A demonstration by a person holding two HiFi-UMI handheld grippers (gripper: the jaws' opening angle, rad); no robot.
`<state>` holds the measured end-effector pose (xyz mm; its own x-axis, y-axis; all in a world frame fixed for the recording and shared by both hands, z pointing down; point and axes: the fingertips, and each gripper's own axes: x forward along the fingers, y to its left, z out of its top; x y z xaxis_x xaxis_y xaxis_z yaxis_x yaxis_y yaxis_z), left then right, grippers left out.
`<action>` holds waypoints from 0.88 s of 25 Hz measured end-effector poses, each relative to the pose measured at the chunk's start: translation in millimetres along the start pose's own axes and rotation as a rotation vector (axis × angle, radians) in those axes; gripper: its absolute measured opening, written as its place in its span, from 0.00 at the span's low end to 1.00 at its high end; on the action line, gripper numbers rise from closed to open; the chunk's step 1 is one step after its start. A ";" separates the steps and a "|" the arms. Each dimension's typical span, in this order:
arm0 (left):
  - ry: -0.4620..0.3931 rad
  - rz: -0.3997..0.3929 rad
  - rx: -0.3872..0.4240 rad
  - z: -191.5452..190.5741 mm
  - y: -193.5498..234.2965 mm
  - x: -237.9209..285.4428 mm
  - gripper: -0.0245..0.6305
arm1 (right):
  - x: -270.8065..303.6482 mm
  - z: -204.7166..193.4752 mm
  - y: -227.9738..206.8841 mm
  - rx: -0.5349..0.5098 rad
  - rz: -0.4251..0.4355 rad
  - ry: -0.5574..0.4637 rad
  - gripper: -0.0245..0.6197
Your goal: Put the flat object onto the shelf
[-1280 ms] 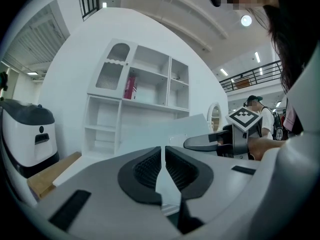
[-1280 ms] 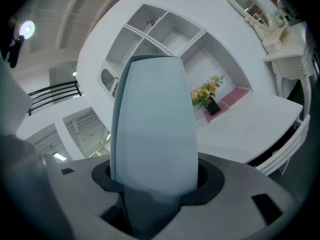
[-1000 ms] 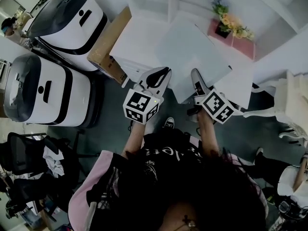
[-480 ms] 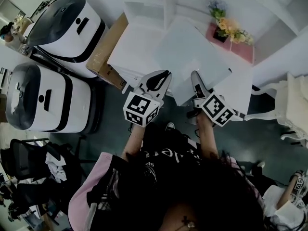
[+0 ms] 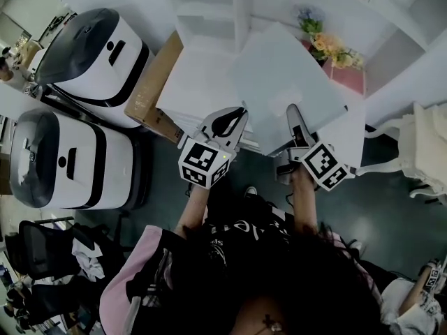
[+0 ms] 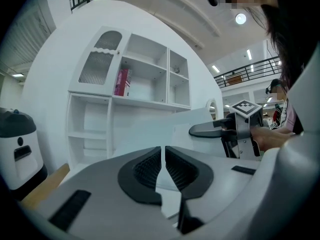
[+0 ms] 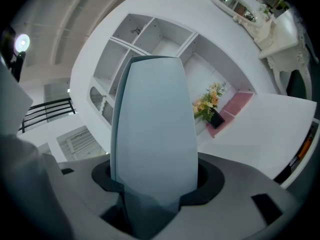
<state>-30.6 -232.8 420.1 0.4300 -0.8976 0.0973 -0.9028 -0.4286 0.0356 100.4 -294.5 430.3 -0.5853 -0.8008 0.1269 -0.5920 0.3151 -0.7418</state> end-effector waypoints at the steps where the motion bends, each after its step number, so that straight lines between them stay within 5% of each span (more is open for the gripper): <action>1: -0.003 -0.009 0.003 2.0 4.8 1.2 0.09 | 2.0 3.3 4.3 0.000 0.000 -0.016 0.51; 14: -0.060 -0.157 0.053 41.0 73.1 23.0 0.09 | 30.3 67.7 75.0 -0.004 0.018 -0.255 0.51; 22: -0.096 -0.282 0.078 66.4 85.1 50.1 0.09 | 25.8 123.5 94.6 0.015 -0.072 -0.424 0.51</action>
<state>-85.2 -321.1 362.0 0.6659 -0.7460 0.0000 -0.7457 -0.6657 -0.0285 97.7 -348.3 282.1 -0.2615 -0.9599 -0.1012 -0.6126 0.2461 -0.7511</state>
